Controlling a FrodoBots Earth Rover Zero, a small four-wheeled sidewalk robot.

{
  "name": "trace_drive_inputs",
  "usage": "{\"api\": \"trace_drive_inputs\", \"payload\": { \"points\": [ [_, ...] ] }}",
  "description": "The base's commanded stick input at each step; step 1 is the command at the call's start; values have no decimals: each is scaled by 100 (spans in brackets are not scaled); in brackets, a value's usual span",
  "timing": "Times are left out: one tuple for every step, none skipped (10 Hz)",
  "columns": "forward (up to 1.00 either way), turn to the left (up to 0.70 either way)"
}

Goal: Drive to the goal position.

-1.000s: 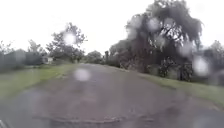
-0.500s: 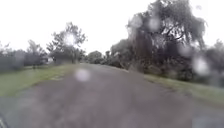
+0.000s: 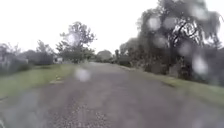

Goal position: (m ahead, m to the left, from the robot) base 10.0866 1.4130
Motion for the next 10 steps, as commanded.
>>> {"api": "trace_drive_inputs", "payload": {
  "points": [
    [100, 0],
    [100, 0],
    [100, 0],
    [100, 0],
    [100, 0],
    [100, 0],
    [100, 0],
    [100, 0],
    [100, 0],
    [100, 0]
  ]
}}
